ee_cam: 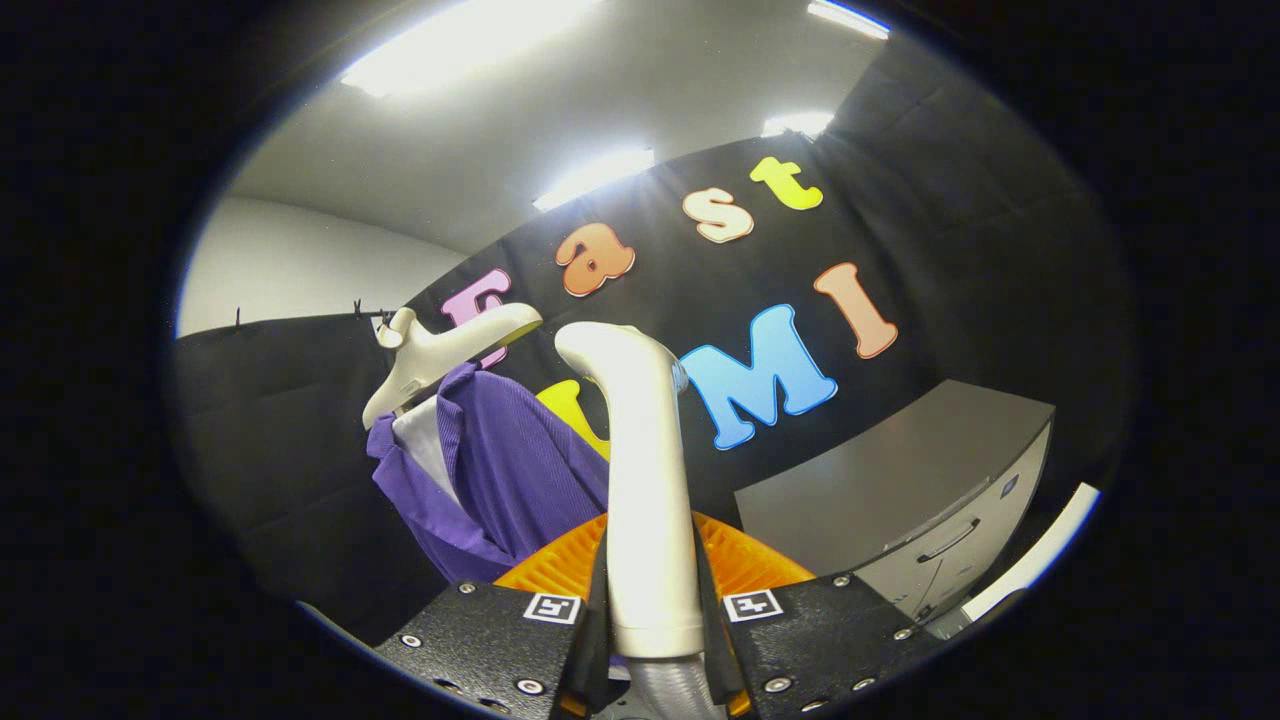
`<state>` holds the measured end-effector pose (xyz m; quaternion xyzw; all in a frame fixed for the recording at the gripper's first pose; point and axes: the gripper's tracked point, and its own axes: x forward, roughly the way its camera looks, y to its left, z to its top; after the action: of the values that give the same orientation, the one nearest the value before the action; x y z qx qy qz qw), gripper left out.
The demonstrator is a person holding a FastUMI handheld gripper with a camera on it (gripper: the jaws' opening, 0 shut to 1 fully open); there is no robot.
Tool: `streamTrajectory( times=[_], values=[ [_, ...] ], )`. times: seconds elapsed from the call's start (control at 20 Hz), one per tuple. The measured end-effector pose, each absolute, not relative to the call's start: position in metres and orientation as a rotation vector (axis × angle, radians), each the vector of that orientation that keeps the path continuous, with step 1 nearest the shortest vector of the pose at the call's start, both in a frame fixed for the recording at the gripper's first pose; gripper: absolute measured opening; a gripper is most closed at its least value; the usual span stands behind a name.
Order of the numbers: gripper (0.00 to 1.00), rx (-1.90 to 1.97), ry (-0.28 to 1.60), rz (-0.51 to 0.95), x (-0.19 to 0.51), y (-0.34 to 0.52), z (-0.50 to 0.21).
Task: Iron the clothes twice with a garment steamer, once on the left side and once on the right side.
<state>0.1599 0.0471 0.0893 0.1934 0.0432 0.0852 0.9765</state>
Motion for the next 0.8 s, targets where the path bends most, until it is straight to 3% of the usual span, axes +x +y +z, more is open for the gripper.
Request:
streamTrajectory(
  times=[0.25,0.8],
  values=[
    [0.37,0.207,-0.008,0.148,0.154,0.093,0.099],
    [0.37,0.115,0.054,0.167,0.164,0.157,0.069]
  ],
)
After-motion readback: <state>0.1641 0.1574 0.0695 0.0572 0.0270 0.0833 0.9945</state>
